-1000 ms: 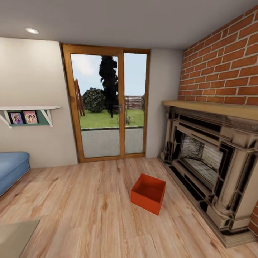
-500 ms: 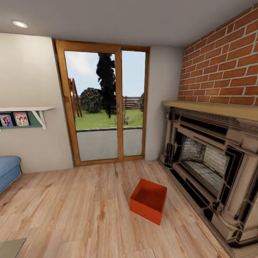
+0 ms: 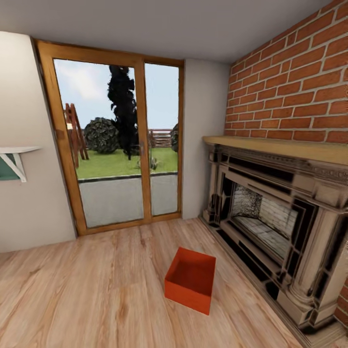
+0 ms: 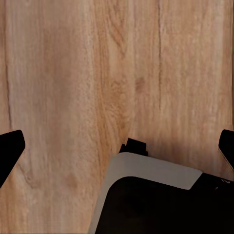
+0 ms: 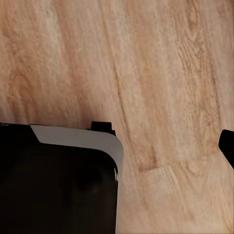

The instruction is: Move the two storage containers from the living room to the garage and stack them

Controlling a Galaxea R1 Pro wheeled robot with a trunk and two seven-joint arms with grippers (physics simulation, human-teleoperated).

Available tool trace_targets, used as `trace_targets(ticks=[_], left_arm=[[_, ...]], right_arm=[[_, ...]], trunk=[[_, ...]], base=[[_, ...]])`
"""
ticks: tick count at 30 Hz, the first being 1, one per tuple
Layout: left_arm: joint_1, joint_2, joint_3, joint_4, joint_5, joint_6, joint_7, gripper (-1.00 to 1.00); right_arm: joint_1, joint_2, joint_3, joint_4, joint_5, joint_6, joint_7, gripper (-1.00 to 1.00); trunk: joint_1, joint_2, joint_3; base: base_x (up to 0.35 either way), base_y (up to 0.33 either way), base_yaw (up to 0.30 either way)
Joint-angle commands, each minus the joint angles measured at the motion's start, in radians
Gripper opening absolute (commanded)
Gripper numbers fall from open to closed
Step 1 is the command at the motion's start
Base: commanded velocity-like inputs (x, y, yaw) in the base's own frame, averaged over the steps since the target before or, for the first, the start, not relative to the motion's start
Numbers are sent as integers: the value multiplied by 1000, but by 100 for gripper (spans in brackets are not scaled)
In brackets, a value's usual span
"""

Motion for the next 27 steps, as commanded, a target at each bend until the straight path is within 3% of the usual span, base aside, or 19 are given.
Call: trace_targets(ticks=[1, 27], left_arm=[[0, 0, 4, 0, 5, -4, 0, 100], [0, 1, 4, 0, 5, -4, 0, 100]], right_arm=[[-2, 0, 8, 3, -4, -5, -3, 100], [-2, 0, 8, 3, -4, -5, -3, 100]], trunk=[[1, -1, -1], [1, -1, -1]], base=[[326, 143, -248], [326, 145, -248]])
